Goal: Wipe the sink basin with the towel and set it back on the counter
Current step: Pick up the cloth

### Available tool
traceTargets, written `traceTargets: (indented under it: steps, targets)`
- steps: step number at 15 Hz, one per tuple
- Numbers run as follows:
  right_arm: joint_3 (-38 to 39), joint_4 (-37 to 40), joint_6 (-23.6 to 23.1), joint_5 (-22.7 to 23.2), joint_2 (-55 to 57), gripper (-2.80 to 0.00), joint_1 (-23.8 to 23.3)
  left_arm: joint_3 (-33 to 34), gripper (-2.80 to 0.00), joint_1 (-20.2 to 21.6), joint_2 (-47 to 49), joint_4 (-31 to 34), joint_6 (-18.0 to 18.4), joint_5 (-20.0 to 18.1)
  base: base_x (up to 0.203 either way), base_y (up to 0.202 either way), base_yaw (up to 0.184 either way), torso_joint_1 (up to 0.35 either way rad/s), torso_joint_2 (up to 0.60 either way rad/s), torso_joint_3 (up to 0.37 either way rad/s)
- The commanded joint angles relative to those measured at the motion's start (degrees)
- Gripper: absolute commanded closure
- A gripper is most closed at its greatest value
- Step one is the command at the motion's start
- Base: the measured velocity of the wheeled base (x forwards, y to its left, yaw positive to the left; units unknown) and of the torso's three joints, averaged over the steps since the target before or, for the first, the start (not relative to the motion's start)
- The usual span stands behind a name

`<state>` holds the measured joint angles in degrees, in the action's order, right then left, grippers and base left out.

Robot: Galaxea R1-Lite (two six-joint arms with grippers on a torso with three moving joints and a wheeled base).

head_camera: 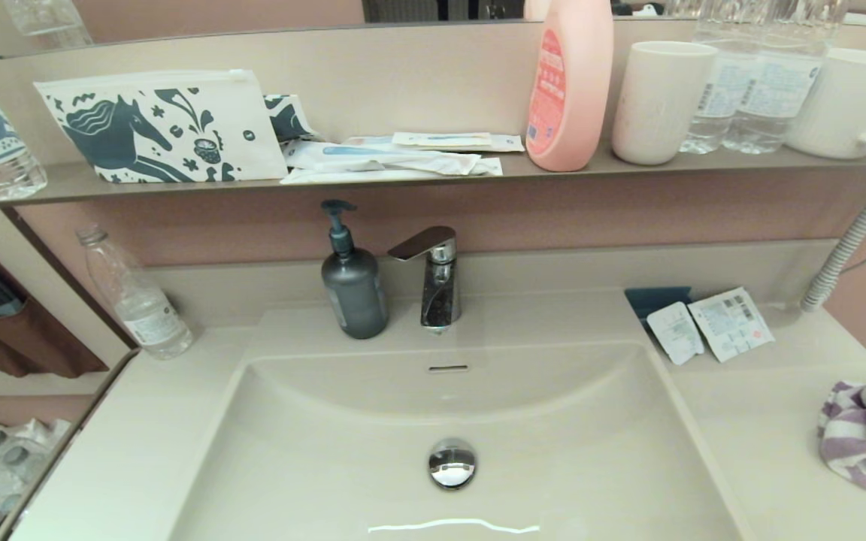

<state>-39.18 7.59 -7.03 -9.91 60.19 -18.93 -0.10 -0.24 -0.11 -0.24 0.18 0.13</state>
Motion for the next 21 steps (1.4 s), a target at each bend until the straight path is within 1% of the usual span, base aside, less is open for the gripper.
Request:
traceTargets:
  steps: [1, 2, 3, 5, 8, 9, 10, 11, 14, 15, 16, 17, 18, 20, 21]
  targets:
    - [-3.0, 1.3, -3.5, 0.1, 13.6, 0.00, -8.2, 0.0, 0.00, 0.0, 0.1, 0.0, 0.0, 0.0, 0.000, 0.000, 0.000, 0.000, 0.00, 0.000]
    - [-4.5, 3.4, -6.6, 0.8, 17.2, 0.00, -12.4, 0.0, 0.00, 0.0, 0.1, 0.0, 0.0, 0.0, 0.000, 0.000, 0.000, 0.000, 0.00, 0.000]
    - [-5.7, 5.0, -8.7, 1.5, 20.1, 0.00, -14.7, 0.0, 0.00, 0.0, 0.1, 0.0, 0.0, 0.0, 0.000, 0.000, 0.000, 0.000, 0.00, 0.000]
    - [-7.7, 6.0, -11.3, 2.2, 24.8, 0.00, -18.5, 0.0, 0.00, 0.0, 0.1, 0.0, 0.0, 0.0, 0.000, 0.000, 0.000, 0.000, 0.00, 0.000]
    - [-12.7, 6.1, -13.8, 2.7, 31.2, 0.00, -24.4, 0.0, 0.00, 0.0, 0.1, 0.0, 0.0, 0.0, 0.000, 0.000, 0.000, 0.000, 0.00, 0.000]
    - [-14.9, 6.1, -15.1, 3.9, 32.6, 0.00, -26.5, 0.0, 0.00, 0.0, 0.1, 0.0, 0.0, 0.0, 0.000, 0.000, 0.000, 0.000, 0.00, 0.000]
    - [-16.2, 6.2, -16.3, 7.3, 33.0, -2.80, -27.7, 0.0, 0.00, 0.0, 0.1, 0.0, 0.0, 0.0, 0.000, 0.000, 0.000, 0.000, 0.00, 0.000]
    - [-16.9, 6.4, -18.6, 10.5, 33.1, -2.80, -28.7, 0.0, 0.00, 0.0, 0.1, 0.0, 0.0, 0.0, 0.000, 0.000, 0.000, 0.000, 0.00, 0.000]
    - [-18.1, 6.4, -25.6, 12.7, 34.9, -2.80, -29.0, 0.0, 0.00, 0.0, 0.1, 0.0, 0.0, 0.0, 0.000, 0.000, 0.000, 0.000, 0.00, 0.000]
    - [-19.2, 6.9, -28.7, 15.3, 35.4, -2.80, -29.0, 0.0, 0.00, 0.0, 0.1, 0.0, 0.0, 0.0, 0.000, 0.000, 0.000, 0.000, 0.00, 0.000]
    - [-20.1, 8.0, -32.1, 16.9, 35.7, -2.80, -29.5, 0.0, 0.00, 0.0, 0.1, 0.0, 0.0, 0.0, 0.000, 0.000, 0.000, 0.000, 0.00, 0.000]
    - [-21.6, 9.5, -34.4, 17.5, 36.1, -2.80, -29.7, 0.0, 0.00, 0.0, 0.1, 0.0, 0.0, 0.0, 0.000, 0.000, 0.000, 0.000, 0.00, 0.000]
    - [-22.9, 11.0, -36.2, 18.4, 36.5, -2.80, -29.7, 0.0, 0.00, 0.0, 0.1, 0.0, 0.0, 0.0, 0.000, 0.000, 0.000, 0.000, 0.00, 0.000]
    - [-23.9, 14.2, -37.3, 21.6, 37.0, -2.80, -29.0, 0.0, 0.00, 0.0, 0.1, 0.0, 0.0, 0.0, 0.000, 0.000, 0.000, 0.000, 0.00, 0.000]
    - [-24.0, 16.6, -38.6, 21.9, 37.1, -2.80, -27.9, 0.0, 0.00, 0.0, 0.1, 0.0, 0.0, 0.0, 0.000, 0.000, 0.000, 0.000, 0.00, 0.000]
